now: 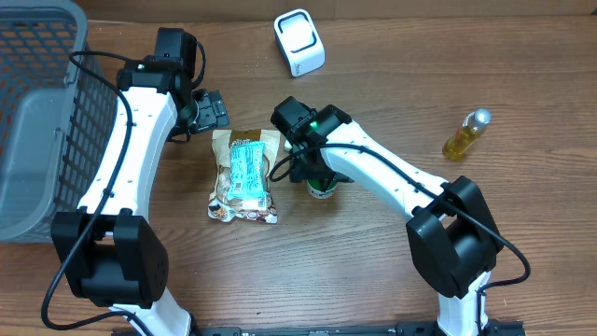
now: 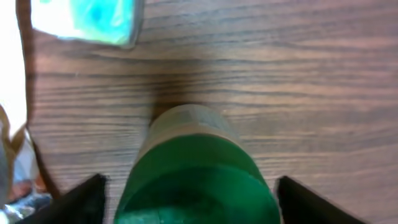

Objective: Scan the item barcode
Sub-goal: 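Lower the right gripper onto the green-lidded jar and grasp it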

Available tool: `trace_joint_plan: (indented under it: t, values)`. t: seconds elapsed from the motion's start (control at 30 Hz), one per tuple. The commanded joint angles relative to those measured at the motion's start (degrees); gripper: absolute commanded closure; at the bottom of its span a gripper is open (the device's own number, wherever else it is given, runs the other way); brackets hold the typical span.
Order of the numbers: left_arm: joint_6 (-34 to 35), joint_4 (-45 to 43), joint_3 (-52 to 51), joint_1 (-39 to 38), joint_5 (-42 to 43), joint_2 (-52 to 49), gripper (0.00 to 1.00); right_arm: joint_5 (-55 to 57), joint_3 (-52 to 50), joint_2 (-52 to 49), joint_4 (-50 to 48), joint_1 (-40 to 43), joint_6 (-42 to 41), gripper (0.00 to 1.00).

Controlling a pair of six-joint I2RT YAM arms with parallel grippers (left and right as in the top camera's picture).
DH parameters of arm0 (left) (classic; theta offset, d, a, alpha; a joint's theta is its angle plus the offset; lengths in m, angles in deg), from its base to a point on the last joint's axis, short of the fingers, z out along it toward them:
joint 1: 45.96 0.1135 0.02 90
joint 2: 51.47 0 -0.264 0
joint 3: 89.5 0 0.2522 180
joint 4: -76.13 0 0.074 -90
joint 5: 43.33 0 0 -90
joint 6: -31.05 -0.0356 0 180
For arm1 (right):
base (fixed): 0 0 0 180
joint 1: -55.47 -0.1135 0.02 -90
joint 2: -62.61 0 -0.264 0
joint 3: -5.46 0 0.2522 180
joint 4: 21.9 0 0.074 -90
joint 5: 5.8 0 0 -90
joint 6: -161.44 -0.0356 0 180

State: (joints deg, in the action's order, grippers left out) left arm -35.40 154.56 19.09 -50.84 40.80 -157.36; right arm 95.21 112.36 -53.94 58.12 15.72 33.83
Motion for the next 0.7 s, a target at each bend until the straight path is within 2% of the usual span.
trace_joint_plan:
  t: [0.0, 0.13, 0.27, 0.37, 0.47, 0.53, 0.6, 0.67]
  values:
    - [-0.85, -0.22, 0.81, -0.39, -0.5, 0.76, 0.0, 0.96, 1.86, 0.17, -0.11, 0.33, 0.79, 0.0]
    - [-0.85, -0.22, 0.81, -0.39, -0.5, 0.76, 0.01, 0.72, 1.86, 0.17, -0.11, 0.59, 0.33, 0.0]
    - [-0.85, -0.22, 0.81, -0.39, -0.5, 0.76, 0.01, -1.33, 1.81, 0.17, 0.72, 1.75, -5.81, 0.0]
    - [-0.85, -0.22, 0.81, -0.39, -0.5, 0.76, 0.01, -6.21, 1.7, 0.15, 2.23, 3.04, -10.97, 0.0]
    - [-0.85, -0.22, 0.81, -0.39, -0.5, 0.79, 0.01, -10.78, 1.68, 0.15, 2.05, 3.52, -11.04, 0.0]
    - [-0.85, -0.22, 0.81, -0.39, -0.5, 0.76, 0.0, -10.64, 1.68, 0.15, 1.75, 3.5, -11.02, 0.05]
    - [-0.85, -0.22, 0.81, -0.39, -0.5, 0.76, 0.0, -10.62, 1.68, 0.15, 1.36, 3.5, -11.02, 0.21]
    - [-0.85, -0.22, 0.81, -0.39, -0.5, 0.76, 0.0, -10.4, 1.68, 0.15, 1.29, 3.5, -10.99, 0.33]
